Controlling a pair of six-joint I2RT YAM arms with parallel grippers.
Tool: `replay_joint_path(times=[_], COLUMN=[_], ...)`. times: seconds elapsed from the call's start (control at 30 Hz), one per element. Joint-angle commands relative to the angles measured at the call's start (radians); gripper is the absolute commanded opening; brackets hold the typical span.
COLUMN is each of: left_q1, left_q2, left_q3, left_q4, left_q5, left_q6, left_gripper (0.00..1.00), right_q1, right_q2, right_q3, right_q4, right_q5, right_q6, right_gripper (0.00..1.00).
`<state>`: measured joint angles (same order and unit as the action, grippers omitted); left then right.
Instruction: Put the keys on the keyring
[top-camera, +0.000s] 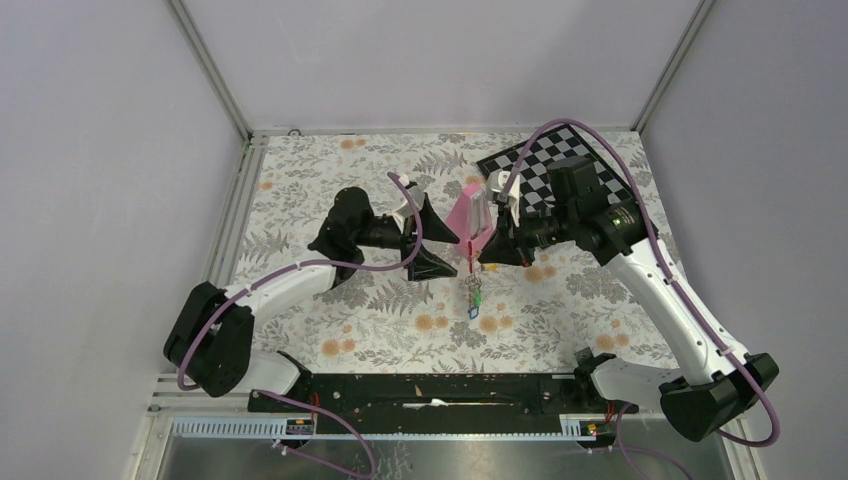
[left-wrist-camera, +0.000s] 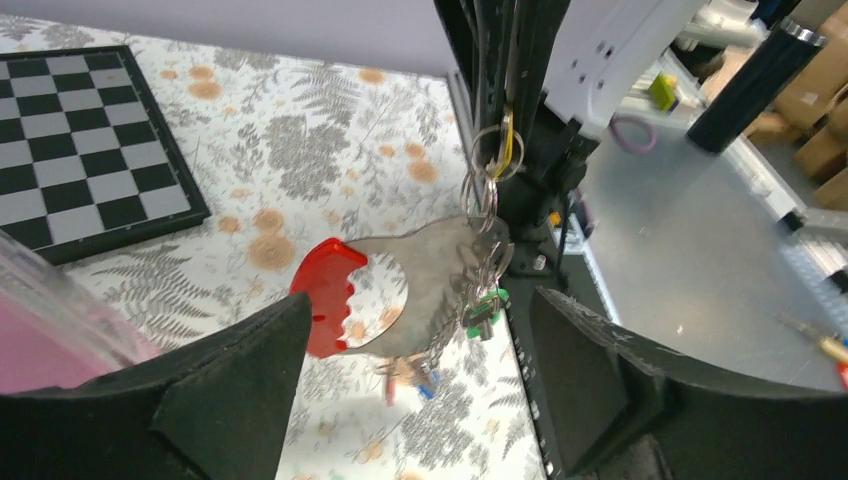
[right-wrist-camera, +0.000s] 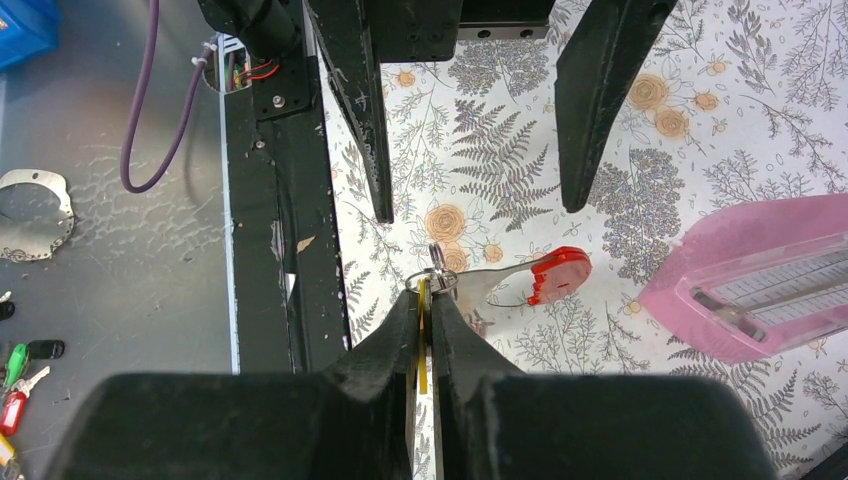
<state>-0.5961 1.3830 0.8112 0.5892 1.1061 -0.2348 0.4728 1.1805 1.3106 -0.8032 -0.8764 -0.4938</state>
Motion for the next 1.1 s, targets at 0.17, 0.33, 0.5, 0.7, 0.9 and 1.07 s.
replay_joint_path(times=[0.17,0.33,0.5,0.7,0.9,1.07], left_q1=[0.03,0.112,0.254,0.397,0.445,0.452], left_q2=[-0.071,-0.114,-0.159,-0.196,-0.22,-0.232], left_q3=[0.142,0.166,0.165,0.148,0.156,0.158], left_q4=[-0.491,-0.581,-0.561,-0.487,-0.52,-0.563], left_q5=[-0.103,-0.279,-0.351,-0.475,-0.625,-0.648], left_q6=[0.434,0.446,0.371,0.213,0.204,0.269], left_gripper=[0.9,0.93,0.95,0.97,0.99,0.99], right_q1=[0.033,0.114,0.226,0.314,0.314,0.314], right_q2=[0.027,0.105,0.244,0.372,0.357,0.29], right_q3=[0.022,0.07,0.211,0.38,0.239,-0.05], right_q4=[0.036,0.046,0.011,0.018,0.084,0.143], right_q5=[-0.001,0.025,0.058,0.061,0.156,0.268], right_q6=[0.003,0.007,-0.008,0.022,-0.008,-0.055], right_gripper=[0.01,0.01,0.0,0.0,0.0,0.0])
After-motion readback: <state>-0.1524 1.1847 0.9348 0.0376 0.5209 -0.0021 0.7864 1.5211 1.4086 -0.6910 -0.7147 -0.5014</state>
